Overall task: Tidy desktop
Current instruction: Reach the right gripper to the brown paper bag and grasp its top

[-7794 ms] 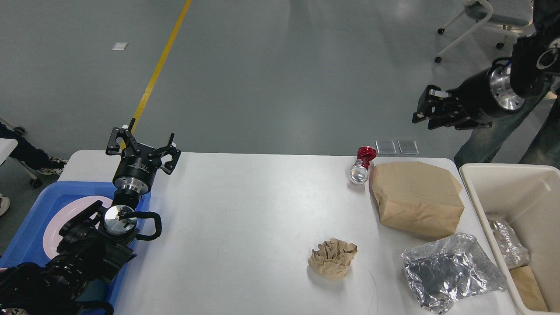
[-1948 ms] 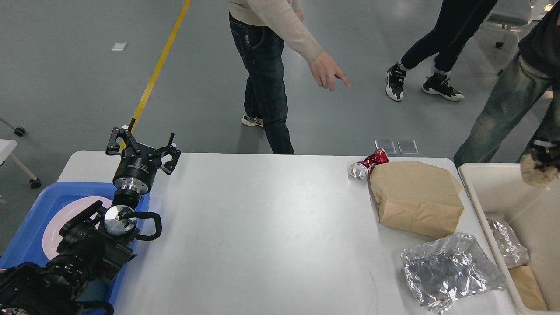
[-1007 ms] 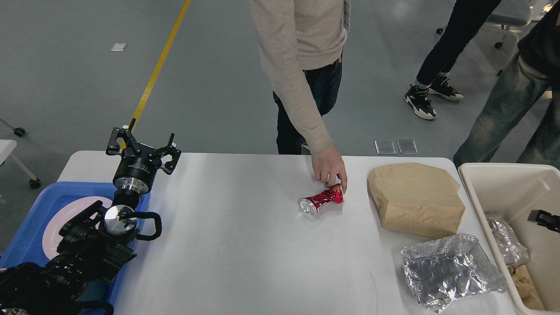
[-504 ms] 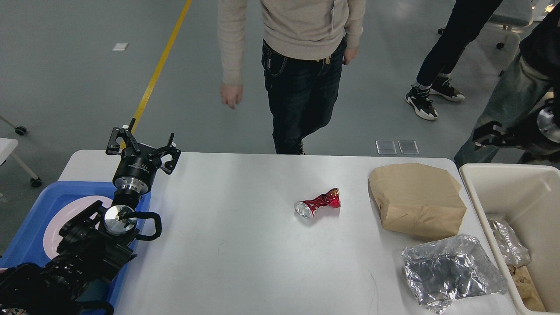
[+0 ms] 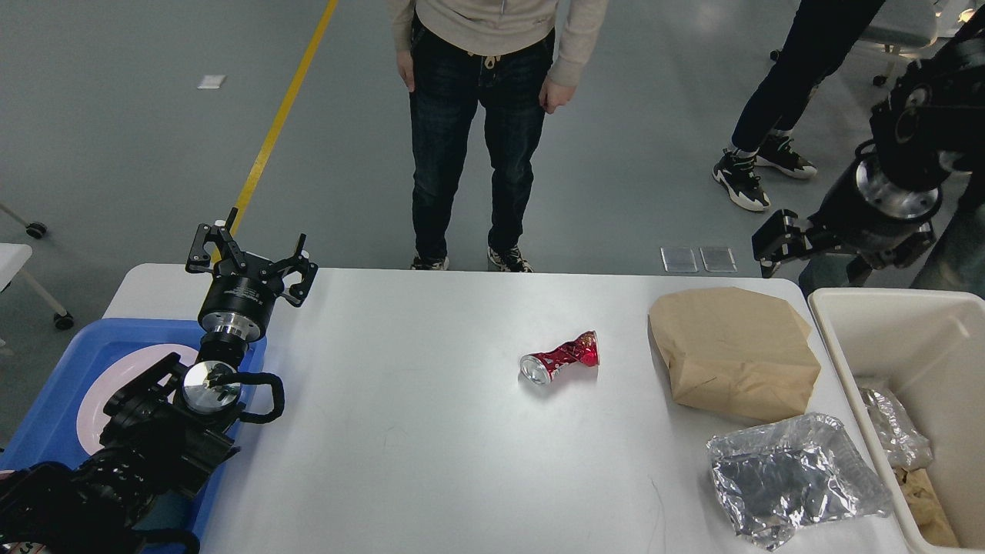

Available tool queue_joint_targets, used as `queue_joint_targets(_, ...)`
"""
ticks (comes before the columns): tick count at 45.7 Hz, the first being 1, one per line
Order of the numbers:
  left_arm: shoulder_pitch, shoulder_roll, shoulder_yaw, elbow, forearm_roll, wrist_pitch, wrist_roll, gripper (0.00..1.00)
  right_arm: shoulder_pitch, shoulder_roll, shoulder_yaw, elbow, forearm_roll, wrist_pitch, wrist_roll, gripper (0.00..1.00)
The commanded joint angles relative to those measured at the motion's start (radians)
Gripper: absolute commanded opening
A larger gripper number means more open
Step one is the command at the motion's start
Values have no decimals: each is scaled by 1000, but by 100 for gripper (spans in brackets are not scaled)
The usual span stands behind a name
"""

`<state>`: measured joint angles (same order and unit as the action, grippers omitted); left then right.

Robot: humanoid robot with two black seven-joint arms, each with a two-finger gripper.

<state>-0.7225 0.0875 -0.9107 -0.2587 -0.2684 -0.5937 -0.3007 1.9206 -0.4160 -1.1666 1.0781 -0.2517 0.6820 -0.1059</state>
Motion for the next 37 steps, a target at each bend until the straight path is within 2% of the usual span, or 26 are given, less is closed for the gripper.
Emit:
queue_joint_targets(1,0,0,-1,-1,0,0,0,96,-173,-4,-1,-59,0,-134,0,100)
queue_joint_targets(9,0,0,1,-1,0,0,0,97,-406,-7,13,-150,6,-372,0,100)
queue_joint_targets(13,0,0,1,1,0,0,0,97,-480,-7,21,-176,17,-423,0,100)
queue_joint_targets(27,0,0,-1,1,0,0,0,97,-621,-7,145,-234,20,-489,2,100)
queue_joint_targets(37,0,0,-1,-1,0,0,0,97,-663,0,156,-267,20,-556,3,99)
